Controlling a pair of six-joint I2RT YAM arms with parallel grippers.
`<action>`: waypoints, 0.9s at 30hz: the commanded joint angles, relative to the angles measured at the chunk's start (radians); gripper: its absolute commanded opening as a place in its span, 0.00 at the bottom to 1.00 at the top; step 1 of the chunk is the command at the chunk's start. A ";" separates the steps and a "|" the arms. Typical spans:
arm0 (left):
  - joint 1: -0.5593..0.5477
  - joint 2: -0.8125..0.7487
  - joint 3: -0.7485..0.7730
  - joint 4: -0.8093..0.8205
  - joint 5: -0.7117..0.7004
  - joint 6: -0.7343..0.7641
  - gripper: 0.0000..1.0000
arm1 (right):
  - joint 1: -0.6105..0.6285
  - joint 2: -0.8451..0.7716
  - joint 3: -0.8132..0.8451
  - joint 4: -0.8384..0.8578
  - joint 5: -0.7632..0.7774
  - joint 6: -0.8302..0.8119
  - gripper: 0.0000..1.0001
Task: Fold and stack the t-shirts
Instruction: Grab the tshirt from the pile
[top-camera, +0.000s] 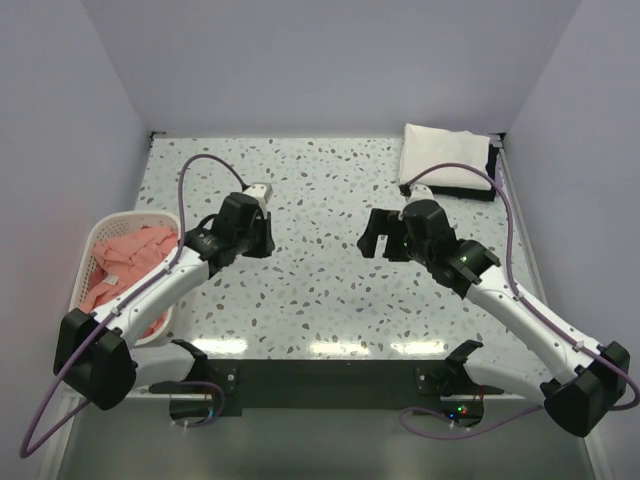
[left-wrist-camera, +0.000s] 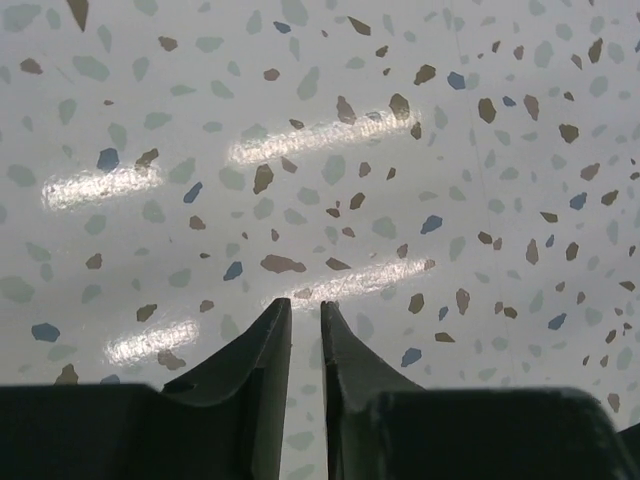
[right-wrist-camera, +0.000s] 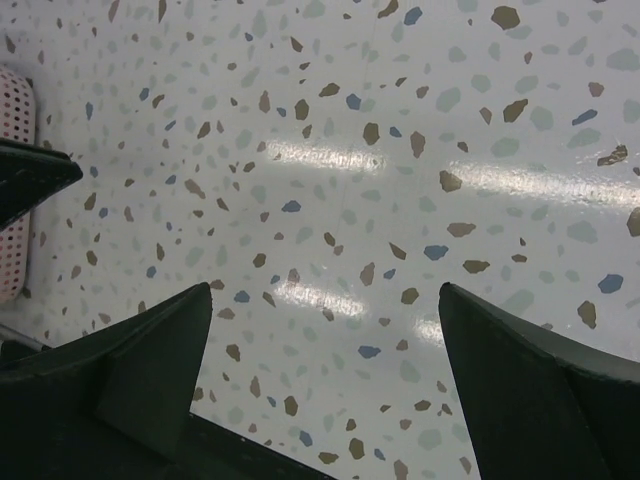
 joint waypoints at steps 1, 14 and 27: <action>0.032 -0.033 0.063 -0.022 -0.145 -0.081 0.25 | 0.000 -0.047 -0.018 -0.017 -0.073 -0.006 0.99; 0.553 -0.117 0.062 -0.276 -0.407 -0.337 0.75 | 0.000 -0.104 -0.131 -0.013 -0.135 -0.058 0.99; 0.833 0.154 0.087 -0.203 -0.619 -0.485 0.85 | 0.000 -0.013 -0.133 -0.002 -0.300 -0.075 0.99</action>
